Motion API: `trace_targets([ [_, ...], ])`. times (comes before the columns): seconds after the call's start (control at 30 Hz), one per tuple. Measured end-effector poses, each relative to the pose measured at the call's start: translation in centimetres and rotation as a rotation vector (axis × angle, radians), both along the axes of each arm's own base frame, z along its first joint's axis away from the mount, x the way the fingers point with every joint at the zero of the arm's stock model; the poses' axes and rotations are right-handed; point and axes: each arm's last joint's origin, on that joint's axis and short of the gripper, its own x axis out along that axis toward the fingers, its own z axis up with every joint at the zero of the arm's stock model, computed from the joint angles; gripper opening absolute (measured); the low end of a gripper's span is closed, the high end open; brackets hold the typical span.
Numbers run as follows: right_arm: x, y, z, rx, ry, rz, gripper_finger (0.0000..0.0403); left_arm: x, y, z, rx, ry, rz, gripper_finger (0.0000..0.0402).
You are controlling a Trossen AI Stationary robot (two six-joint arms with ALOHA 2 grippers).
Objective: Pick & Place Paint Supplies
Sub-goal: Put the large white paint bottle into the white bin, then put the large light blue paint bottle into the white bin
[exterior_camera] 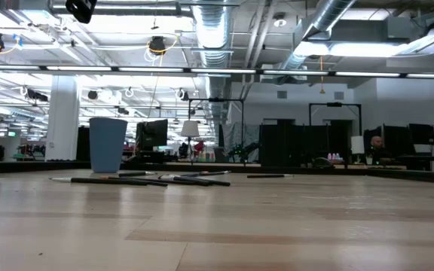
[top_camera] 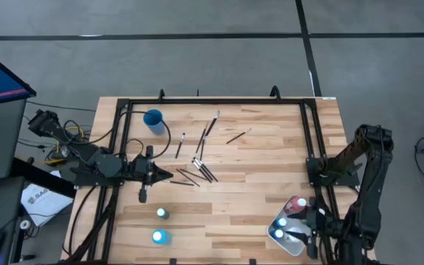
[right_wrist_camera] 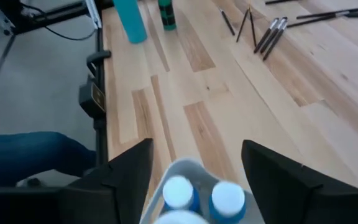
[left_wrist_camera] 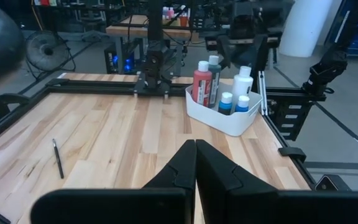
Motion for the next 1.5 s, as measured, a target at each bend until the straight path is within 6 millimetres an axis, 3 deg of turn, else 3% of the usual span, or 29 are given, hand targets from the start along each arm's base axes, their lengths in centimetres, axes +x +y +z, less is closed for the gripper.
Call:
trace_targets([
  [0.1, 0.7, -0.9, 1.5, 0.016, -0.007, 0.022, 0.0239, 0.0, -0.1, 0.1, -0.044, -0.001, -0.039, 0.0002],
  [0.2, 1.5, -1.7, 3.1, 0.012, -0.034, 0.065, 0.0239, -0.1, -0.6, 0.0, -0.124, 0.021, -0.183, 0.0014],
  [0.47, 3.3, -3.1, 6.2, -0.053, -0.124, 0.177, 0.0239, -1.3, -2.7, -0.4, -0.195, 0.106, -0.454, 0.0097],
  [0.67, 4.0, -3.4, 6.4, -0.085, -0.127, 0.174, 0.0239, -2.5, -5.2, -1.9, -0.199, 0.256, -0.551, 0.0143],
  [0.87, 4.6, -3.7, 6.2, -0.094, -0.122, 0.148, 0.0239, -2.7, -7.0, -3.5, -0.159, 0.325, -0.527, 0.0146],
  [1.2, 5.2, -4.1, 6.2, -0.095, -0.105, 0.145, 0.0239, -1.9, -8.5, -5.8, -0.112, 0.429, -0.484, 0.0155],
  [1.5, 5.2, -4.1, 6.2, -0.088, -0.096, 0.155, 0.0239, -2.2, -8.3, -5.2, -0.166, 0.414, -0.497, 0.0191],
])
